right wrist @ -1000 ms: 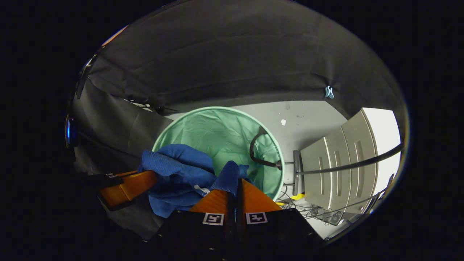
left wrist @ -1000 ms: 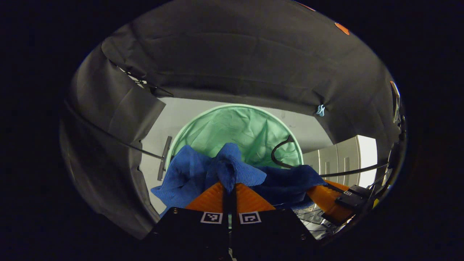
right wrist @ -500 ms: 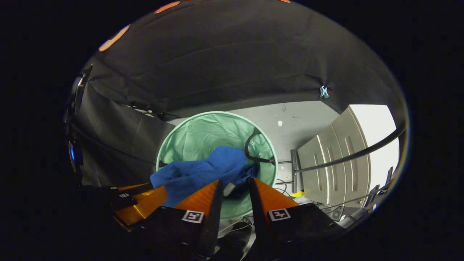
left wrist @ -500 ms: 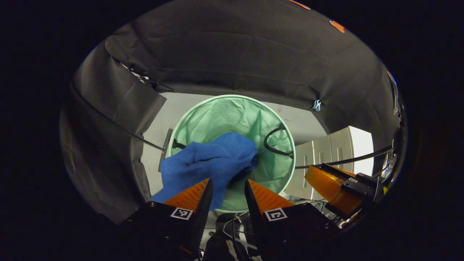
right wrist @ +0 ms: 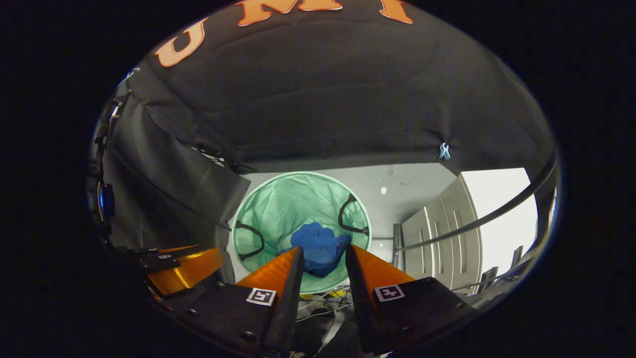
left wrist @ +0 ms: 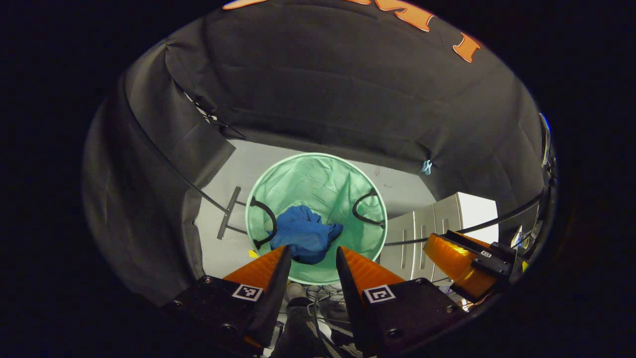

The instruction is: Grasp the clothes on the hanger with both hands and then place them into the laundry hamper below.

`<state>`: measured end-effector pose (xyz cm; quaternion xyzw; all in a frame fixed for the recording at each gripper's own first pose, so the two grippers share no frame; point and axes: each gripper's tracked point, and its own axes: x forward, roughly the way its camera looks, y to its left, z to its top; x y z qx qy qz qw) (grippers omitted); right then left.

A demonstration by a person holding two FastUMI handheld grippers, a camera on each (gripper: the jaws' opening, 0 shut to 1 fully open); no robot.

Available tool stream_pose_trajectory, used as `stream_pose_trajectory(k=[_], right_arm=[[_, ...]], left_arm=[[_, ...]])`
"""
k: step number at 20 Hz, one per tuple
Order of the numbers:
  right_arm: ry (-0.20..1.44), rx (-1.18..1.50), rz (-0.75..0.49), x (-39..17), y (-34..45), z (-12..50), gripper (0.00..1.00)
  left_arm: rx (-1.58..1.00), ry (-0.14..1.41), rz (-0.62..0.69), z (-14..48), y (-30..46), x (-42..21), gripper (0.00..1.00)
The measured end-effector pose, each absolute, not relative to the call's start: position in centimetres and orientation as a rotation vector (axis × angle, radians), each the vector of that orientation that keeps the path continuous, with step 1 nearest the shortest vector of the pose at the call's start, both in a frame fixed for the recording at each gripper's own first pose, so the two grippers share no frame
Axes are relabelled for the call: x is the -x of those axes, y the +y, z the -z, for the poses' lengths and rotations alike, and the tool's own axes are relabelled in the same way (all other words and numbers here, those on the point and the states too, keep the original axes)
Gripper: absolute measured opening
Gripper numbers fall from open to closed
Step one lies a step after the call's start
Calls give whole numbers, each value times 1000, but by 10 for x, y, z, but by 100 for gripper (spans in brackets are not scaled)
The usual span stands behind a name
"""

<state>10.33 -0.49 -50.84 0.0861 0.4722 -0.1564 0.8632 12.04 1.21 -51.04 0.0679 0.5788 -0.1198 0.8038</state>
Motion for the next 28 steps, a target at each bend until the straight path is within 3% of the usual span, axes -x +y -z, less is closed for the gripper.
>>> stream_pose_trajectory(k=[1,2,3,5,6,7,8,9,12,13,15,17,18,28], right_arm=[[982,-186,334,-101,-5,505,47],[975,-200,339,-100,-6,503,48],[968,-210,348,-100,-8,501,64],[952,-239,360,-98,-8,502,65],[959,-251,353,-94,-4,502,65],[973,-250,343,-90,-3,501,65],[977,-236,338,-87,-6,500,75],[976,-218,344,-86,-10,498,74],[963,-202,346,-79,-16,484,84],[956,-197,350,-79,-18,477,99],[930,-168,331,-80,-22,459,99],[910,-114,304,-76,-27,435,99],[893,-93,289,-74,-28,423,99],[601,2,176,-56,-37,276,99]], left_arm=[[-146,1230,262,504,11,-119,62],[-152,1223,267,498,12,-118,62],[-156,1219,277,492,12,-116,69],[-185,1203,283,478,20,-110,70],[-190,1181,283,475,20,-113,78],[-185,1168,275,471,20,-112,80],[-175,1165,264,467,20,-107,80],[-163,1165,252,464,21,-102,80],[-164,1150,242,452,16,-95,81],[-177,1130,239,447,14,-97,83],[-179,1087,226,432,2,-97,96],[-157,1050,220,415,-17,-92,100],[-151,1028,224,406,-24,-89,95],[-124,713,159,272,-66,-75,97]])
